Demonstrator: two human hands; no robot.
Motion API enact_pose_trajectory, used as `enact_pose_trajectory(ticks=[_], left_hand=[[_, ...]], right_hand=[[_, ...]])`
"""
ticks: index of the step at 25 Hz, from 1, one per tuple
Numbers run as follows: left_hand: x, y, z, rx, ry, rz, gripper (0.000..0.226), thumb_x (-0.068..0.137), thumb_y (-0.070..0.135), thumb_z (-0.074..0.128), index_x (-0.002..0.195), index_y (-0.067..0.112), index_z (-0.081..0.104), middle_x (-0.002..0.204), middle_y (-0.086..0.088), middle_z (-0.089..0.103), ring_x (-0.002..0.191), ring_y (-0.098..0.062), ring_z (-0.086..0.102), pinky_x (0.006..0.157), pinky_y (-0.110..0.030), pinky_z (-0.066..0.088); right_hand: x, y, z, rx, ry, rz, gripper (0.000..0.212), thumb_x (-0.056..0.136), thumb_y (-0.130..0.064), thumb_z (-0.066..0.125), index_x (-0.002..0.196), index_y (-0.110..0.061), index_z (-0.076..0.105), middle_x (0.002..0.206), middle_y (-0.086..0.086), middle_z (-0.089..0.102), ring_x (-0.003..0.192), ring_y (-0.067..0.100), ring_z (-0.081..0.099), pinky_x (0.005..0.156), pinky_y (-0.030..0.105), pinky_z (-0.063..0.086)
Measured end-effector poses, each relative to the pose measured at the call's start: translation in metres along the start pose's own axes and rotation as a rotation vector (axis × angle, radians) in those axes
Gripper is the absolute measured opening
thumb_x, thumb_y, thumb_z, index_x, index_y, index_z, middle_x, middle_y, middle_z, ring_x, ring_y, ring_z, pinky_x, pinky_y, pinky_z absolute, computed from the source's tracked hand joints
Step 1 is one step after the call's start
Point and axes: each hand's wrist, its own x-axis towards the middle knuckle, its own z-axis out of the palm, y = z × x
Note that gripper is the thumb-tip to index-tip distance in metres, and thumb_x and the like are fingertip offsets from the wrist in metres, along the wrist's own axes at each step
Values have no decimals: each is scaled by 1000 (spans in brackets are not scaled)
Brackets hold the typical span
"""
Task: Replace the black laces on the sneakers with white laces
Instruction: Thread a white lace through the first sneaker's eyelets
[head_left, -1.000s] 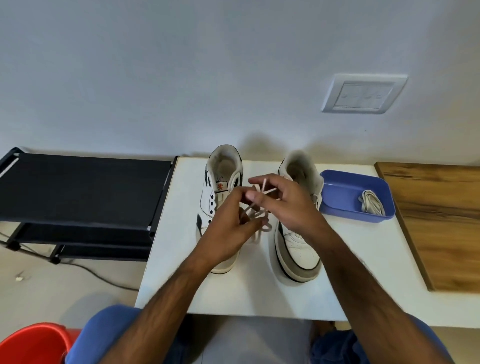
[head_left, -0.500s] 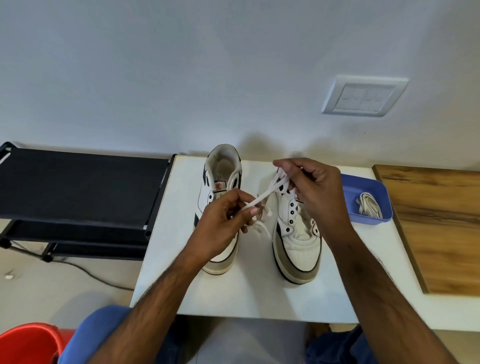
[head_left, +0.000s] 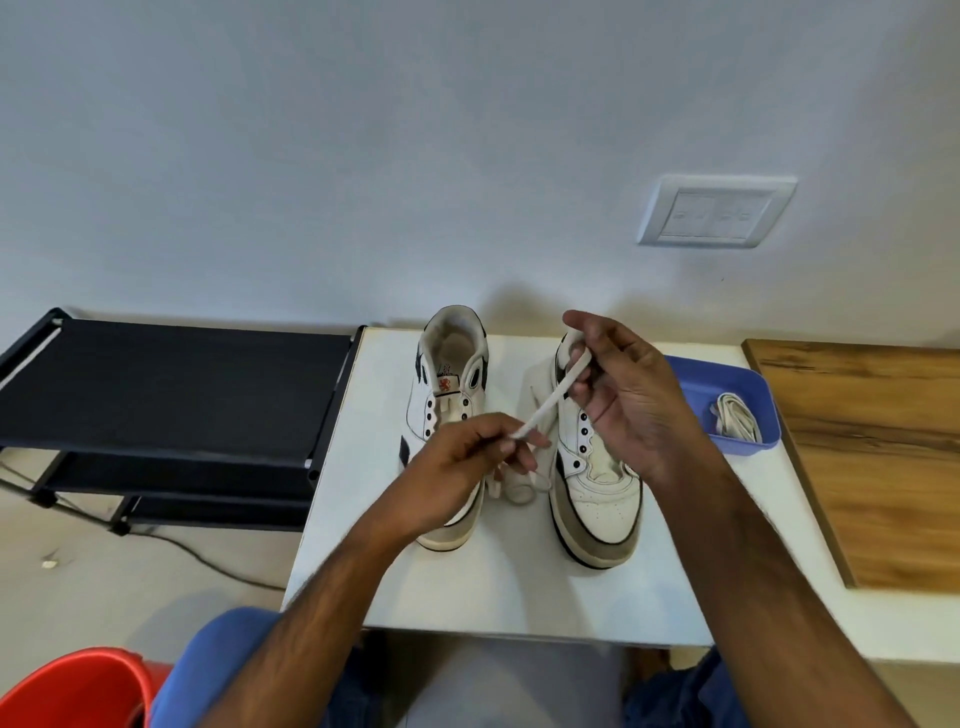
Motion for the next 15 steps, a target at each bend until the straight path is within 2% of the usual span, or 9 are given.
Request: enact_pose_trajectory(ticks=[3, 5, 6, 8, 10, 12, 15], left_hand=[[-1, -12, -2, 434, -48, 71, 25, 100, 12, 59, 116, 25, 74, 110, 6, 65, 108, -13, 61, 94, -32, 48], [-1, -12, -11, 640, 71, 156, 29, 96, 13, 65, 120, 29, 70, 120, 9, 59, 114, -8, 55, 96, -24, 44], [-2, -12, -17, 652, 191, 154, 33, 95, 9, 65, 121, 29, 68, 121, 10, 56, 113, -7, 55, 93, -18, 43], [-3, -10, -33, 533, 473, 5, 33, 93, 3, 65, 116, 27, 62, 116, 6, 55, 103, -10, 61, 77, -10, 45], [-4, -16, -47, 445, 593, -274, 25, 93, 14, 70, 112, 23, 57, 112, 2, 57, 93, -13, 65, 67, -15, 47], [-5, -30, -53, 469, 534, -464, 30, 92, 31, 74, 111, 20, 55, 106, 1, 62, 88, -14, 66, 65, -21, 45], [-4, -39, -54, 507, 463, -529, 43, 84, 45, 79, 107, 20, 53, 94, 1, 64, 85, -16, 65, 63, -26, 45]], right_hand=[[1, 8, 8, 176, 22, 52, 15, 83, -18, 67, 96, -12, 67, 72, 1, 67, 66, 10, 61, 64, 20, 54], [3, 13, 9, 192, 49, 78, 3, 87, -19, 67, 89, -17, 66, 70, -1, 65, 63, 9, 60, 64, 21, 52], [3, 16, 8, 159, 56, 97, 7, 91, -19, 65, 84, -18, 65, 66, -2, 61, 59, 8, 57, 60, 21, 50], [3, 25, 8, 38, 45, 166, 17, 101, -19, 57, 84, -16, 61, 59, -4, 50, 49, 7, 46, 49, 19, 43], [1, 38, 7, -136, -2, 237, 22, 106, -20, 49, 96, -9, 64, 59, -4, 41, 46, 6, 35, 43, 19, 34], [0, 50, 7, -357, -90, 299, 30, 109, -17, 42, 108, -4, 69, 60, -5, 37, 48, 6, 28, 42, 18, 27], [-1, 68, 19, -594, -143, 370, 39, 102, -4, 37, 109, -11, 74, 62, -4, 36, 49, 7, 25, 43, 19, 21]])
